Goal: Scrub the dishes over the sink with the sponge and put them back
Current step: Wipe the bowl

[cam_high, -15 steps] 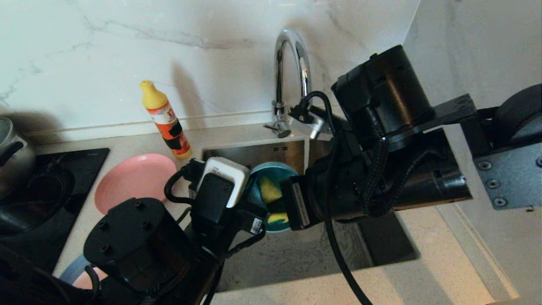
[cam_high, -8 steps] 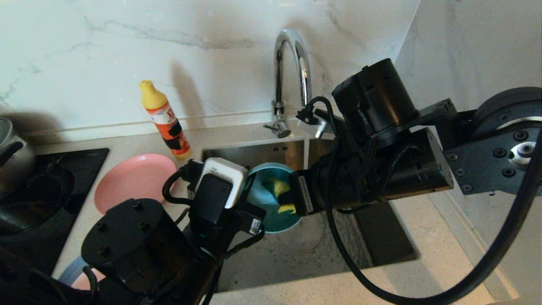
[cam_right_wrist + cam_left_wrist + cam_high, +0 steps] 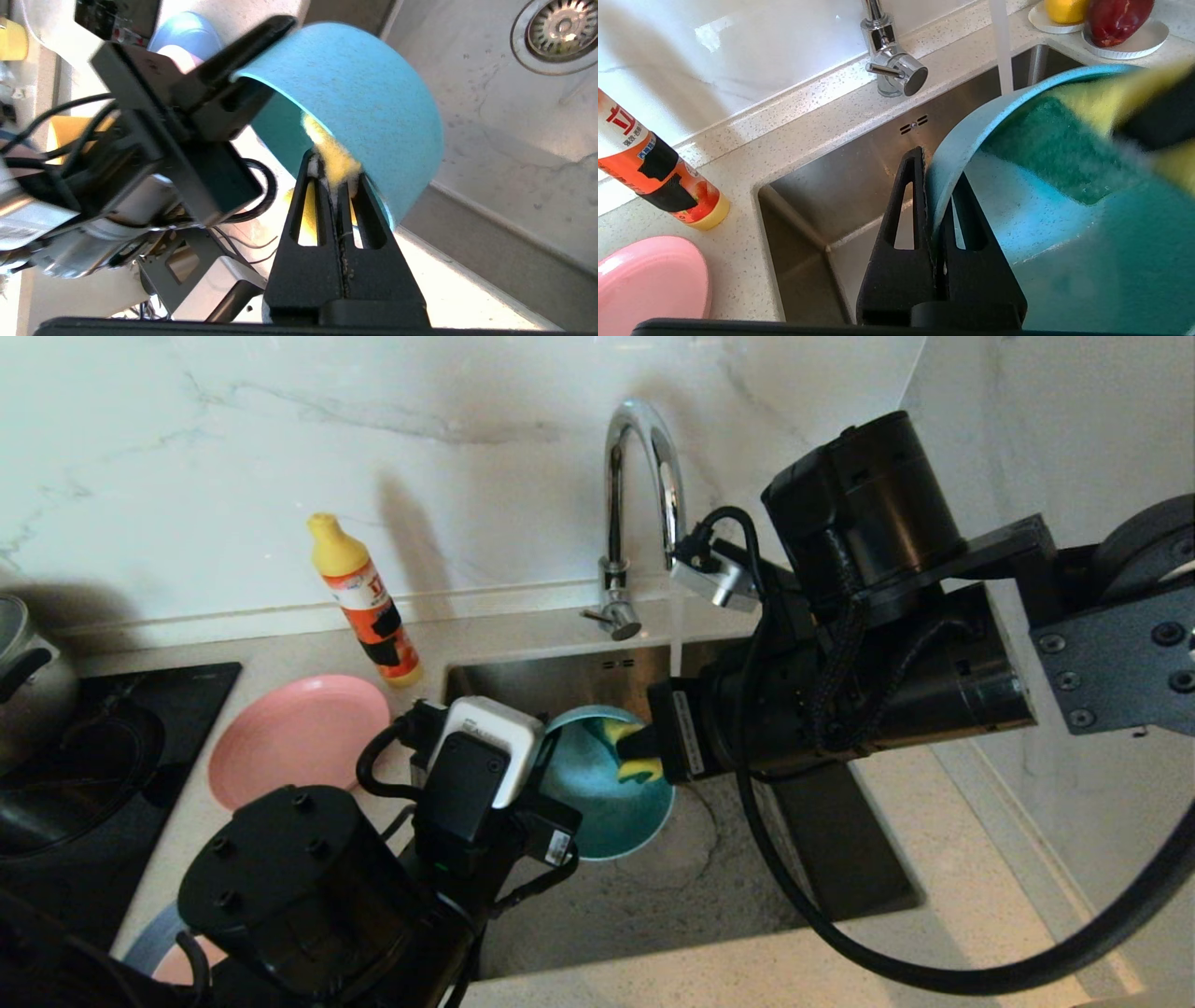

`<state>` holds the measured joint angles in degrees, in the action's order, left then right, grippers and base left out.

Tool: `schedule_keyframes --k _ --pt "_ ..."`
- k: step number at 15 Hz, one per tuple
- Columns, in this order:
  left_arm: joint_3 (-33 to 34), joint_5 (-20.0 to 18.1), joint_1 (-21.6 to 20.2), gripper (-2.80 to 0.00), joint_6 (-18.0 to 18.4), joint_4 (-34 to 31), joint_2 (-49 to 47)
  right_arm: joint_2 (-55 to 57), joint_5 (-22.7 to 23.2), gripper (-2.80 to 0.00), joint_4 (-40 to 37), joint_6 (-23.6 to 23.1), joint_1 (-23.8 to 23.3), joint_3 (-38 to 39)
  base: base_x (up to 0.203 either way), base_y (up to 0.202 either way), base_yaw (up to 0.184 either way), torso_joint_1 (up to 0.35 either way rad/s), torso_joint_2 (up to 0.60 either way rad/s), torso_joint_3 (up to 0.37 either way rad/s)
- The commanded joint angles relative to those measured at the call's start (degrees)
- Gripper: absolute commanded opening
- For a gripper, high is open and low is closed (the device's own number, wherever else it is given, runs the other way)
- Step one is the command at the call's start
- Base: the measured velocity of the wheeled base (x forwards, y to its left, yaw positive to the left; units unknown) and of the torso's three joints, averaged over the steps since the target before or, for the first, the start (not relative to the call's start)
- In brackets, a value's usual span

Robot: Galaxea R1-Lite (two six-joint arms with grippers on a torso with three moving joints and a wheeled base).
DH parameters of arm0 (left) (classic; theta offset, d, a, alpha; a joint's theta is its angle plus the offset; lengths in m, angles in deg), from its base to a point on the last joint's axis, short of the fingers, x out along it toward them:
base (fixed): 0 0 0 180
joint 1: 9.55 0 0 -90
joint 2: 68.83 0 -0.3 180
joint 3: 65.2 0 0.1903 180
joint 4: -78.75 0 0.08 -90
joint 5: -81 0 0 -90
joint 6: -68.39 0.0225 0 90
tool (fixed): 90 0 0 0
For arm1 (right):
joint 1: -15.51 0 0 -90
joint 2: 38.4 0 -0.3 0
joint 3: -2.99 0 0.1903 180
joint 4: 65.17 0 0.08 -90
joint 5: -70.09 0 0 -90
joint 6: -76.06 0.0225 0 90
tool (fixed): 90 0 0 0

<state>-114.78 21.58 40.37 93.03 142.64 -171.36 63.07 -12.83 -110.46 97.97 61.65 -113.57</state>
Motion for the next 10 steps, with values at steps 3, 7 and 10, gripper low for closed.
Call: schedule_keyframes --k 3,7,10 --pt "0.18 0.26 0.00 -2.80 0.00 0.40 0.34 -1.45 -0.04 -2.80 -0.32 0.15 0.41 0.15 0.000 0.000 0.000 0.000 0.00 0.000" --pt "-0.42 0.76 0.00 -2.80 -0.03 0.40 0.81 -2.40 -0.48 -2.80 -0.32 0.41 -0.95 2.65 0.000 0.000 0.000 0.000 0.00 0.000" --pt "-1.08 0.97 -0.08 -2.80 -0.03 0.40 0.76 -3.42 -0.40 -2.80 -0.35 0.59 -1.05 4.72 0.000 0.000 0.000 0.000 0.00 0.000"
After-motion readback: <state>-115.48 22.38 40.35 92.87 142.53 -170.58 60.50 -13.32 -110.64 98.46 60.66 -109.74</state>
